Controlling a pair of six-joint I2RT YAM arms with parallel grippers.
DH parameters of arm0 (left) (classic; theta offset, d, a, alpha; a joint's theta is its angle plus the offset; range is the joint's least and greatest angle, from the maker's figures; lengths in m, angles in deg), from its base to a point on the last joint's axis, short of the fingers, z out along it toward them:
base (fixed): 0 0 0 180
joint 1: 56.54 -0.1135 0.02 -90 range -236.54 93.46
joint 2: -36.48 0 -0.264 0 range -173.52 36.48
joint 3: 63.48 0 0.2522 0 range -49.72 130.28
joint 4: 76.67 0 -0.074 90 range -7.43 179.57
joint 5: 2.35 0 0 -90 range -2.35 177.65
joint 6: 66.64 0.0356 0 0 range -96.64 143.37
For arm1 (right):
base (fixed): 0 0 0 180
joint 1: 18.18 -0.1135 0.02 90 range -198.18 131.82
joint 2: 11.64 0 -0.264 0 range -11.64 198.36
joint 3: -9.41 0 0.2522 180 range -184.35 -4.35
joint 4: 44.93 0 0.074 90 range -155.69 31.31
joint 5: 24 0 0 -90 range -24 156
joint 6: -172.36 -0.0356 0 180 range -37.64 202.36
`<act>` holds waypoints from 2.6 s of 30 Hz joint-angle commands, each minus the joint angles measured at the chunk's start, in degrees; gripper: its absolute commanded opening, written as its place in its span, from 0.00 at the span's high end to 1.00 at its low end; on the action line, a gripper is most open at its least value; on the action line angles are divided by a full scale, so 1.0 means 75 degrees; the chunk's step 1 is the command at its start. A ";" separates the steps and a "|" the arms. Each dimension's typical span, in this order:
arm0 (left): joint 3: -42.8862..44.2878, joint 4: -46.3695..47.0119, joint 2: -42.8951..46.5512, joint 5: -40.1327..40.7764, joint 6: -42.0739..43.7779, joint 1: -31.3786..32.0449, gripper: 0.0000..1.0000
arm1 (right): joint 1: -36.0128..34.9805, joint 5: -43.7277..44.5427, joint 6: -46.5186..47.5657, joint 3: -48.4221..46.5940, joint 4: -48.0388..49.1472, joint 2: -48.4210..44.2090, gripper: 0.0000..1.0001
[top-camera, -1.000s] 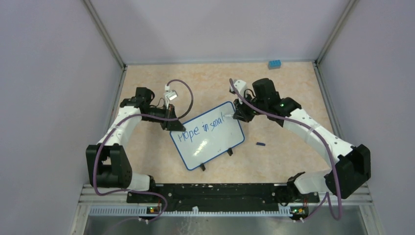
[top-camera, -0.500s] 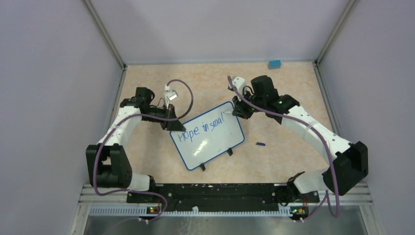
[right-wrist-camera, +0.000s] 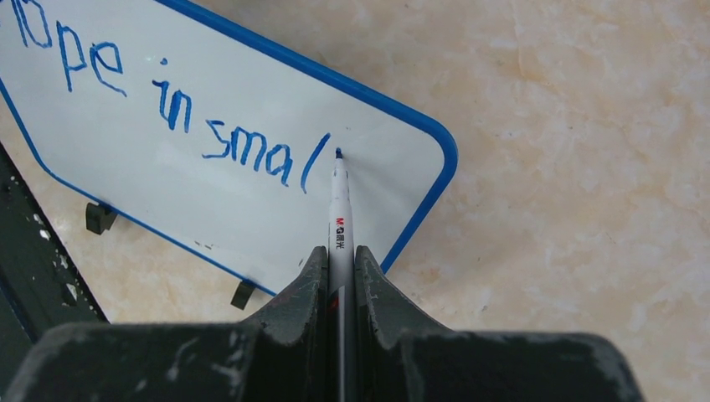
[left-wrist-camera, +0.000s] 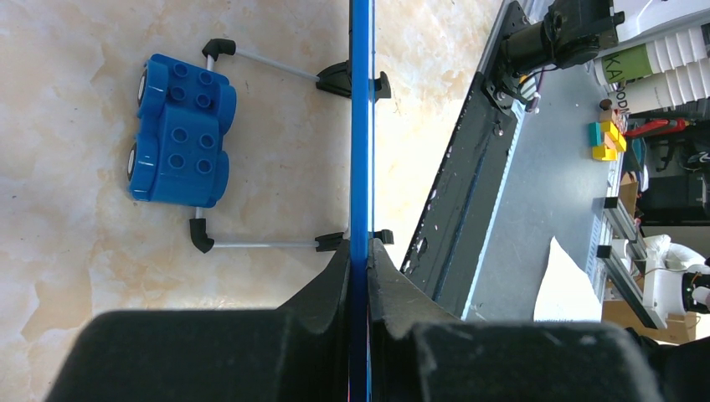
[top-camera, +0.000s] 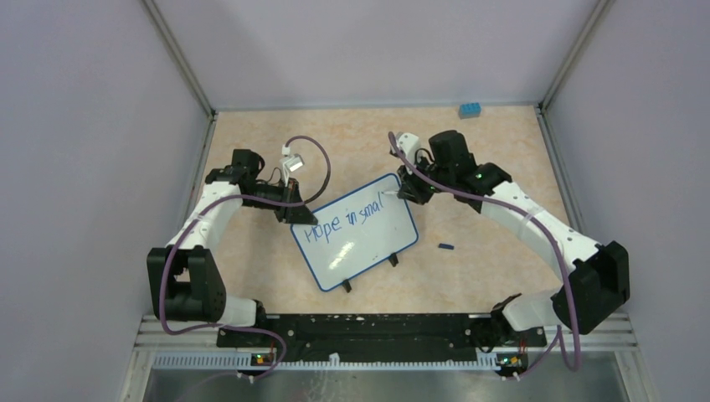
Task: Write a sentence on the whiteboard
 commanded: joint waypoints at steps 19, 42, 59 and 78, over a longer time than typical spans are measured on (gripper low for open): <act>-0.0067 0.0045 0.0228 -0.0002 0.0042 0.0036 1.00 | 0.0084 0.0277 0.0283 -0.0064 -0.0183 -0.0491 1.00; -0.0041 -0.0068 0.0268 -0.0216 0.0158 0.0023 0.78 | -0.1515 -0.1913 -0.0054 0.0384 0.0426 -0.0564 1.00; -0.0143 0.0091 0.0219 -0.0085 0.0018 0.0026 0.87 | -0.2837 -0.1172 -0.0319 0.1334 0.2682 -0.0046 1.00; -0.0181 0.0133 0.0201 -0.0051 -0.0019 0.0024 1.00 | -0.3562 0.0470 0.0158 0.1848 0.2822 -0.0011 1.00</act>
